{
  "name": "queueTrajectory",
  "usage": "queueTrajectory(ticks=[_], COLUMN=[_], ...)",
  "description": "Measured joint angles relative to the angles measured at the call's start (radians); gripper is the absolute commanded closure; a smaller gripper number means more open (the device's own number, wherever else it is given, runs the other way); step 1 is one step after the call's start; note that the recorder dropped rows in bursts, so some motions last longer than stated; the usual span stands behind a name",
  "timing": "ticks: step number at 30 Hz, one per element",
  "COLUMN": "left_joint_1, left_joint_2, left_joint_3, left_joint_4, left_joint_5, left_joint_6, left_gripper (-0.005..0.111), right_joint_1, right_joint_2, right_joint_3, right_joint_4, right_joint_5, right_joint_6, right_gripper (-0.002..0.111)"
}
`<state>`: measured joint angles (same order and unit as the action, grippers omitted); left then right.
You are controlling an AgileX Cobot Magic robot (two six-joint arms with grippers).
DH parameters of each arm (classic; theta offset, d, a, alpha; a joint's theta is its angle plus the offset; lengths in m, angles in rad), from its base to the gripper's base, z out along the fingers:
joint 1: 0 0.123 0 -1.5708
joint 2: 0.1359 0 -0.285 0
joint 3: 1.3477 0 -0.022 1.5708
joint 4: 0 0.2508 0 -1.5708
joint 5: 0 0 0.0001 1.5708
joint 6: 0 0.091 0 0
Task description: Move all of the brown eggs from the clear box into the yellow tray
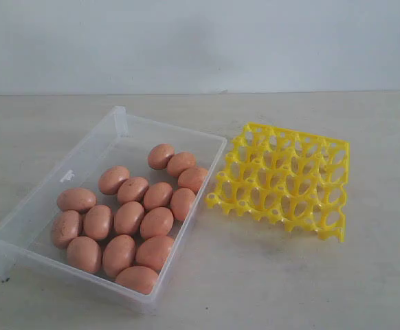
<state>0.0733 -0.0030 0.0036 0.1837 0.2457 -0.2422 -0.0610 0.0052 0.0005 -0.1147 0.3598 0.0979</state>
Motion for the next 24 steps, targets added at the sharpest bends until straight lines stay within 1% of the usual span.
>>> queueTrajectory(ticks=[16,22,24], left_joint_1=[0.0,0.0,0.0], left_joint_2=[0.0,0.0,0.0], left_joint_3=[0.0,0.0,0.0], left_joint_4=[0.0,0.0,0.0], left_joint_5=[0.0,0.0,0.0], left_joint_6=[0.0,0.0,0.0], left_gripper=[0.111,0.111,0.111], right_joint_1=[0.0,0.0,0.0], right_joint_2=[0.0,0.0,0.0], right_joint_3=[0.0,0.0,0.0], right_joint_4=[-0.004,-0.106,-0.106], right_joint_5=[0.0,-0.022,-0.07], right_joint_6=[0.0,-0.059,-0.06], right_gripper=[0.108,0.108,0.108])
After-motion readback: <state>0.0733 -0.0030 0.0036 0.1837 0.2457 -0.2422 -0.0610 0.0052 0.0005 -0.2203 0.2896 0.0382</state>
